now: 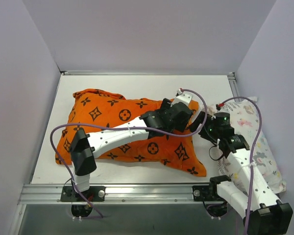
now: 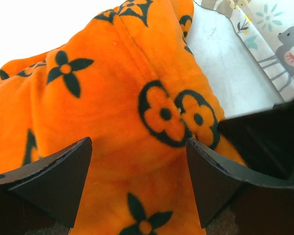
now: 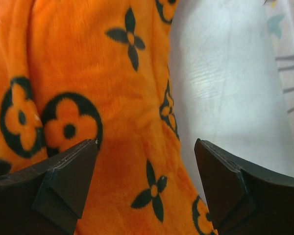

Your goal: Remove the pillowcase from the pillow

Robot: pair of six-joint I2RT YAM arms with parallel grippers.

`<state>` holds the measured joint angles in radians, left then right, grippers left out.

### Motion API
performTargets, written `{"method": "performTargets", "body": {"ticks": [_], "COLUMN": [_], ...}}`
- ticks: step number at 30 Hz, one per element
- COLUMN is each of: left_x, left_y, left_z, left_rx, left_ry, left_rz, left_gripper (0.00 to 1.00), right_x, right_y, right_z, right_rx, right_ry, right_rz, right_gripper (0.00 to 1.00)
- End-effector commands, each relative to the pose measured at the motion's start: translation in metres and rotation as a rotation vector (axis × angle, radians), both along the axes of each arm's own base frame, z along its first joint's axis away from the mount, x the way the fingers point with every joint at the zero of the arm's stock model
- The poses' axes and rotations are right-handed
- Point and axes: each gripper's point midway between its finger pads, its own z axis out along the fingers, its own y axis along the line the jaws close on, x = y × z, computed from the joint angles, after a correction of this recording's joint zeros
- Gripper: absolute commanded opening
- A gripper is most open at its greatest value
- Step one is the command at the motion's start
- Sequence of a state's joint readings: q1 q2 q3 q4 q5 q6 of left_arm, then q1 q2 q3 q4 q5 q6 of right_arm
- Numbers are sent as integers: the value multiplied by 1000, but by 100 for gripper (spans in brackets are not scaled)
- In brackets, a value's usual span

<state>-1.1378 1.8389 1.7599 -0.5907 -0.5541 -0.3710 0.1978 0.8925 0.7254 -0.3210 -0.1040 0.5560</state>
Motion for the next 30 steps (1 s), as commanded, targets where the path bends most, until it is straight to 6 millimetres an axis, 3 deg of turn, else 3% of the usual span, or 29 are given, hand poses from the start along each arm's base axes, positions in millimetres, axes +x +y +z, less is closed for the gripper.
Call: {"method": "performTargets", "body": {"ticks": [1,6,8,10,11,13,14,15,18,20,22,25,28,30], "left_x": [12,17,18,17,15,15,15,13,13,12,8,5,7,12], "left_y": [-13,-11,-7,-6,-5,-1,2,6,24,34,27,5,-18,-18], "left_z": [34,12,4,2,1,3,3,1,2,12,23,37,33,23], "left_rx": [-69,-1,8,7,10,13,23,38,71,41,9,-12,-4,50], "left_ry": [-81,-78,-69,-62,-58,-60,-61,-59,-61,-57,-57,-76,-65,-54], "left_rz": [65,123,146,152,149,148,148,149,176,188,139,94,85,112], "left_gripper": [86,86,72,58,44,36,25,19,1,0,26,80,90,91], "right_x": [4,-7,-7,-4,-3,-1,2,3,5,4,4,4,3,1], "right_y": [21,43,45,45,44,47,43,41,29,21,21,27,27,26], "right_z": [12,-12,-20,-32,-36,-41,-45,-45,-49,-50,-48,-41,-41,-41], "right_rx": [134,272,301,322,329,367,374,376,338,305,308,352,357,353], "right_ry": [-90,-58,-57,-36,-26,-18,-8,-11,-14,-26,-38,-63,-65,-66], "right_rz": [62,116,108,96,93,102,82,78,44,31,37,53,47,41], "right_gripper": [84,88,88,78,73,51,44,29,13,8,5,0,0,0]}}
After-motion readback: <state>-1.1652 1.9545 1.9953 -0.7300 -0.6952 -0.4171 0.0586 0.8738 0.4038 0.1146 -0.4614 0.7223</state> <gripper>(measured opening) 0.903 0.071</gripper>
